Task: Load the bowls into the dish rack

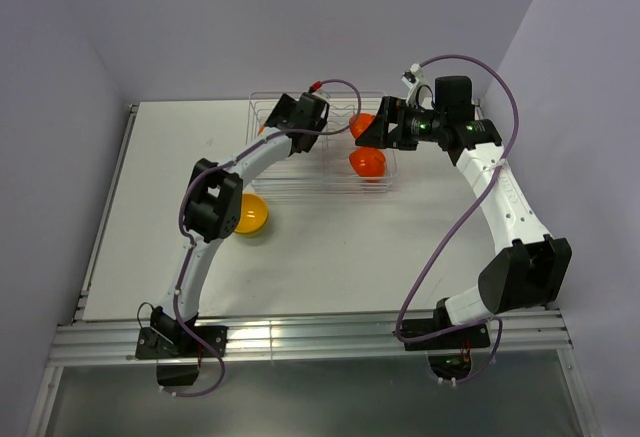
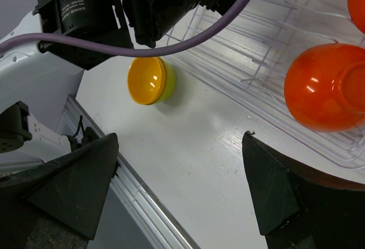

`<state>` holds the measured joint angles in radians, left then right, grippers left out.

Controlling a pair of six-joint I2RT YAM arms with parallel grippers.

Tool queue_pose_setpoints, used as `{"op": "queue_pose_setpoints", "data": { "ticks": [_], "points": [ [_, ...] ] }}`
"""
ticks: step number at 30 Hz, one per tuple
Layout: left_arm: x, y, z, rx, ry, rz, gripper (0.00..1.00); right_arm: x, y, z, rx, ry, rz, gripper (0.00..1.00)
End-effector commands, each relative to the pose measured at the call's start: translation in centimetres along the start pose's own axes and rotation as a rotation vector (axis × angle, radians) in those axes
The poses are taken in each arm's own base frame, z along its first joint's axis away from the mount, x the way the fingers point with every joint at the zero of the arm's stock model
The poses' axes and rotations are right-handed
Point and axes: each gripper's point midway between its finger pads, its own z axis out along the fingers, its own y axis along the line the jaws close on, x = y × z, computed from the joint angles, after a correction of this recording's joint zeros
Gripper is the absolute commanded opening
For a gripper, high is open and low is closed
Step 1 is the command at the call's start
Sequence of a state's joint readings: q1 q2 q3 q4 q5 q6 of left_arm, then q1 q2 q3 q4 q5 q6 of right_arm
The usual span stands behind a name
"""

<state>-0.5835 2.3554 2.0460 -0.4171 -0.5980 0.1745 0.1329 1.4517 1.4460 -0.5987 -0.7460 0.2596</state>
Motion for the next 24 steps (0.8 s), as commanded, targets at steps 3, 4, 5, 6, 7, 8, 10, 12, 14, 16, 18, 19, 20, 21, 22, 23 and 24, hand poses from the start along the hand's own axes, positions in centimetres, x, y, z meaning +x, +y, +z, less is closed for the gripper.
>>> {"op": "queue_pose_setpoints", "data": {
  "ticks": [3,4,5,6,7,8,10,12,14,16,18,19,20,21,22,23,24],
  "points": [
    [-1.1,1.5,0.3,-0.013,-0.005,-0.046,0.99,-0.7,0.3,-0.6,-0.002,-0.035,-0.039,0.96],
    [-1.0,1.8,0.4,-0.020,-0.003,-0.046,1.00,-0.7,0.3,-0.6,-0.002,-0.035,-0.041,0.96],
    [-0.9,2.0,0.6,-0.026,-0.001,-0.047,0.99,-0.7,0.3,-0.7,-0.001,-0.037,-0.040,0.96],
    [-0.7,2.1,0.7,-0.028,0.001,-0.050,1.00,-0.7,0.3,-0.6,-0.002,-0.036,-0.042,0.96],
    [-0.6,2.3,0.9,-0.034,0.004,-0.049,0.99,-0.7,0.3,-0.6,-0.004,-0.035,-0.041,0.96],
    [-0.5,2.6,1.1,-0.042,0.006,-0.053,1.00,-0.8,0.2,-0.5,-0.002,-0.035,-0.039,0.96],
    [-0.4,3.0,1.5,-0.051,0.007,-0.050,0.99,-0.7,0.2,-0.5,-0.004,-0.034,-0.038,0.96],
    [-0.2,3.4,2.1,-0.067,0.009,-0.048,0.99,-0.8,0.3,-0.5,-0.002,-0.035,-0.040,0.96],
    [-0.4,4.0,2.4,-0.079,0.004,-0.050,0.99,-0.8,0.3,-0.6,-0.001,-0.037,-0.043,0.96],
    [-0.7,4.4,2.6,-0.078,-0.008,-0.064,1.00,-0.7,0.3,-0.7,0.001,-0.036,-0.044,0.96],
    [-1.7,4.8,2.2,-0.068,-0.038,-0.082,0.99,-0.6,0.3,-0.7,0.001,-0.036,-0.048,0.96],
    [-1.9,4.5,2.0,-0.045,-0.049,-0.092,0.99,-0.7,0.4,-0.8,0.000,-0.038,-0.054,0.96],
    [-2.4,4.7,1.7,-0.038,-0.066,-0.103,1.00,-0.7,0.4,-0.8,0.000,-0.038,-0.056,0.96],
    [-3.8,5.3,0.6,-0.029,-0.109,-0.131,1.00,-0.7,0.4,-0.9,0.002,-0.041,-0.056,0.96],
    [-4.3,4.8,0.2,0.011,-0.128,-0.146,1.00,-0.7,0.4,-0.9,0.002,-0.039,-0.058,0.96],
    [-4.8,5.1,-0.2,0.021,-0.147,-0.159,0.99,-0.7,0.4,-0.9,0.001,-0.041,-0.064,0.96],
    [-6.3,5.9,-1.5,0.026,-0.193,-0.190,0.99,-0.8,0.5,-1.0,0.003,-0.044,-0.067,0.96]
  ]
}}
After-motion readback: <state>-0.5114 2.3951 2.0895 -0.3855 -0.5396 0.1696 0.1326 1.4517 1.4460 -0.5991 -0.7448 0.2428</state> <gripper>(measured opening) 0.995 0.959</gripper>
